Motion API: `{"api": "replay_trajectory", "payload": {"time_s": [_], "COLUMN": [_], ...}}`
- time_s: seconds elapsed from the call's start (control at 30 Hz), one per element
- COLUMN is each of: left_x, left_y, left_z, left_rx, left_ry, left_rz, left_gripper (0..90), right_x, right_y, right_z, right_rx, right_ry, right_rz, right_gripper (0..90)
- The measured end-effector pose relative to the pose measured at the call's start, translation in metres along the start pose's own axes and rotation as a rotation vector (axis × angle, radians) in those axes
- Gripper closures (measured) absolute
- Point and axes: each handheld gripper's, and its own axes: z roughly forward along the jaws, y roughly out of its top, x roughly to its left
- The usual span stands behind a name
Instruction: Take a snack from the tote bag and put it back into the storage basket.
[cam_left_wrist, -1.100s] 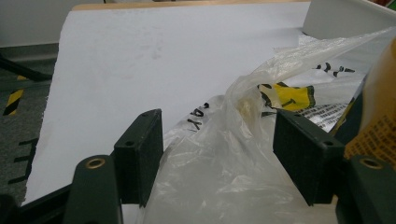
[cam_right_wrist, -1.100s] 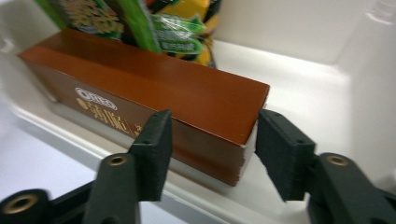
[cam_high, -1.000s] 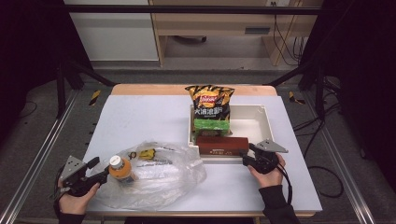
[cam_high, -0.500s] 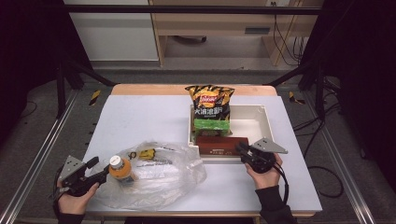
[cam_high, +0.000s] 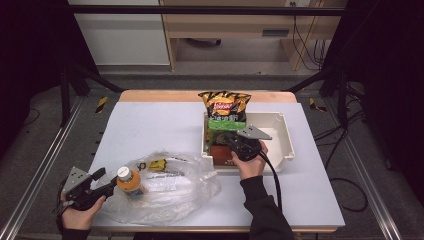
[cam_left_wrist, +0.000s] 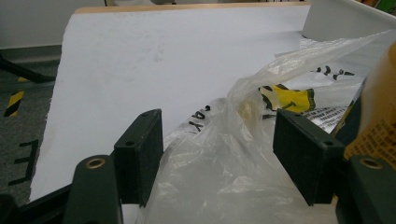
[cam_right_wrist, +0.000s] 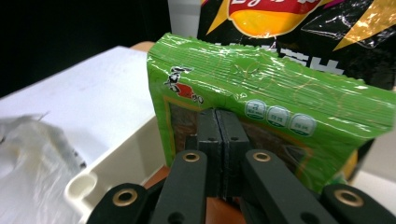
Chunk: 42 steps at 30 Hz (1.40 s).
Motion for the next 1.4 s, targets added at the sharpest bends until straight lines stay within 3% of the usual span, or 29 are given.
{"api": "replay_trajectory", "payload": {"time_s": [0.13, 0.4, 0.67, 0.9, 1.13, 1.4], "left_x": [0.0, -0.001, 0.0, 0.001, 0.005, 0.005], "left_y": [-0.001, -0.001, 0.0, 0.001, 0.007, 0.01], "left_z": [0.001, 0.001, 0.0, -0.002, -0.014, -0.02], "left_rx": [0.003, 0.005, 0.002, -0.006, -0.053, -0.084], "left_ry": [-0.001, -0.001, -0.001, 0.003, 0.001, -0.009], "left_rz": [0.001, 0.003, 0.001, -0.005, -0.015, -0.016], "left_gripper": [32.8, 32.8, 32.8, 32.8, 34.5, 36.0], "right_x": [-0.006, -0.011, -0.003, 0.003, 0.024, 0.059], "right_y": [-0.005, -0.007, 0.004, 0.015, 0.029, 0.03], "right_z": [0.01, 0.013, -0.013, -0.045, -0.068, -0.072], "right_rx": [0.014, 0.024, -0.035, -0.069, -0.1, -0.092], "right_ry": [-0.017, -0.026, 0.034, 0.079, 0.146, 0.242], "right_rz": [0.015, 0.023, 0.016, 0.01, -0.006, -0.04], "right_gripper": [87.6, 82.5, 76.8, 65.9, 56.0, 49.3]}}
